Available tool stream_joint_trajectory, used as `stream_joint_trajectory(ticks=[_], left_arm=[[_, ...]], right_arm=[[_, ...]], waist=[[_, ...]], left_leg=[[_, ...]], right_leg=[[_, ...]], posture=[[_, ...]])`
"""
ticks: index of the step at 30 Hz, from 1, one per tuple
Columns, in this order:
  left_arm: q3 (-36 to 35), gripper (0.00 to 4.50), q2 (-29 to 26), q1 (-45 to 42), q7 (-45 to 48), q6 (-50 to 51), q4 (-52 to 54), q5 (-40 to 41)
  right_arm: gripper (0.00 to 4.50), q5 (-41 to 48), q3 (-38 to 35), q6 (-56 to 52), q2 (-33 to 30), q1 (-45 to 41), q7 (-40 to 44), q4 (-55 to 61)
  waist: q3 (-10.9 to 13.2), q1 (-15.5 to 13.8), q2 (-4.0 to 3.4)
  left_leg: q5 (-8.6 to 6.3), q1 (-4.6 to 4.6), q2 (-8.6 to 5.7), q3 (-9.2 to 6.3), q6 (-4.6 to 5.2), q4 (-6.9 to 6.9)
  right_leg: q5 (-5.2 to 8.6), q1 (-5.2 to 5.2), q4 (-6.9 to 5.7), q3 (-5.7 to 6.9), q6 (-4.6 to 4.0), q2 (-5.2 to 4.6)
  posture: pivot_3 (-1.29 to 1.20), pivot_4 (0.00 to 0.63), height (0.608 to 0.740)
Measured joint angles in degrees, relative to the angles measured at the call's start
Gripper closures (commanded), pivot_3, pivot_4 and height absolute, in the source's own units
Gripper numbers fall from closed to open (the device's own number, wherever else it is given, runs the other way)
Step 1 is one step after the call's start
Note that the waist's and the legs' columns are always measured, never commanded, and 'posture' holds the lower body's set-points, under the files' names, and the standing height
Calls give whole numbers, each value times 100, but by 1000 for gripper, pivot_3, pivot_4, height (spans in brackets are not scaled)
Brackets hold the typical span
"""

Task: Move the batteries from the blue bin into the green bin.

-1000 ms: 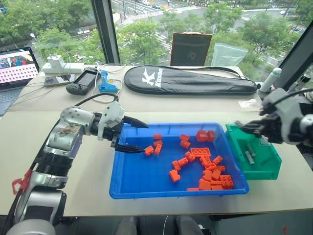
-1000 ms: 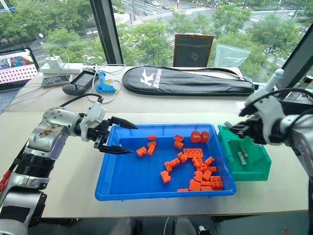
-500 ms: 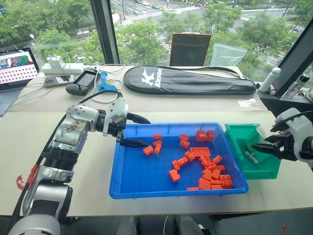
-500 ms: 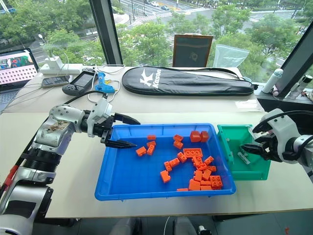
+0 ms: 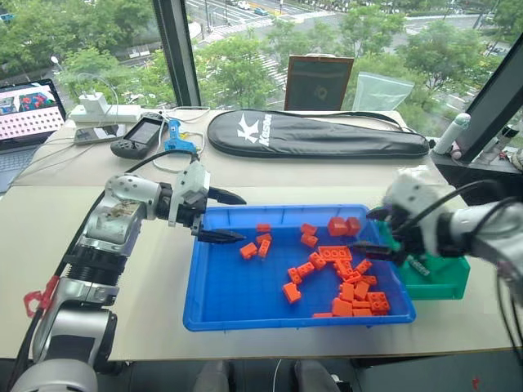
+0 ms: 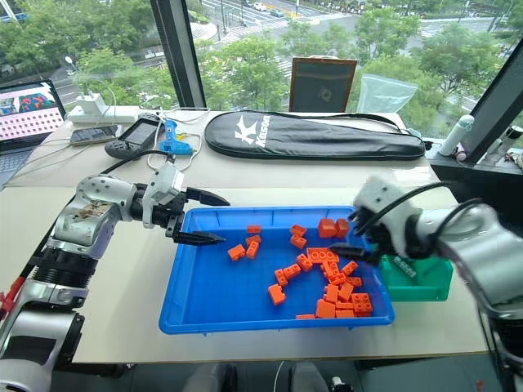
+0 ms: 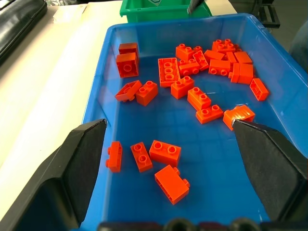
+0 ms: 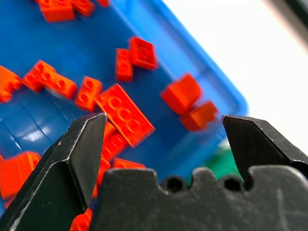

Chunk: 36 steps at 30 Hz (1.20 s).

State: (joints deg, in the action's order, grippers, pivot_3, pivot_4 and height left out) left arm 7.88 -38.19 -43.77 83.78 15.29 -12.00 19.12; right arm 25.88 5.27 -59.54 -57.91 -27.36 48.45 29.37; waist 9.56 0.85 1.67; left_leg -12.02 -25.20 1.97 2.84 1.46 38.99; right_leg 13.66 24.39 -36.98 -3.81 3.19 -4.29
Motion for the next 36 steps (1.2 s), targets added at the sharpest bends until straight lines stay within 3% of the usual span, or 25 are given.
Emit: stream_joint_trajectory(ticks=[5,10,12,16,21,36], left_arm=[[-15,0,-7,23,-89,49,76,24],[-29,0,-44,40,-348,419,273,49],[-120,0,-48,207,-568,466,482,50],[-347,0,-3,545,-1007,445,670,61],[-825,0,43,661,-1519,870,784,360],[-1076,0,275,637,-2062,1327,872,801]], right_arm=[[35,-172,546,-59,155,-253,-152,-35],[35,35,498,-150,569,-379,-127,-8],[35,330,155,-31,793,-217,-29,97],[35,1139,-1478,268,1340,300,17,19],[35,1626,-2986,491,1366,914,29,-100],[35,1832,-3350,660,1101,1521,-293,-22]], waist=[[0,-26,0],[0,-13,0],[0,-10,0],[1,-31,1],[0,-64,2],[0,-4,2]], left_leg=[[0,-4,-4,2,0,4],[0,-3,0,-5,0,2],[0,-3,0,-6,0,0],[0,-3,-4,-11,0,3],[0,0,-3,-12,0,6],[0,8,-3,-12,0,5]], right_leg=[[0,0,1,1,1,-6],[0,0,-2,3,1,1],[0,0,-2,3,1,0],[-1,-8,0,7,3,-4],[-2,-14,0,9,4,-4],[-2,-15,-4,6,4,0]], posture=[[0,150,734],[0,150,734],[0,150,734],[0,150,734],[0,150,734],[0,150,734]])
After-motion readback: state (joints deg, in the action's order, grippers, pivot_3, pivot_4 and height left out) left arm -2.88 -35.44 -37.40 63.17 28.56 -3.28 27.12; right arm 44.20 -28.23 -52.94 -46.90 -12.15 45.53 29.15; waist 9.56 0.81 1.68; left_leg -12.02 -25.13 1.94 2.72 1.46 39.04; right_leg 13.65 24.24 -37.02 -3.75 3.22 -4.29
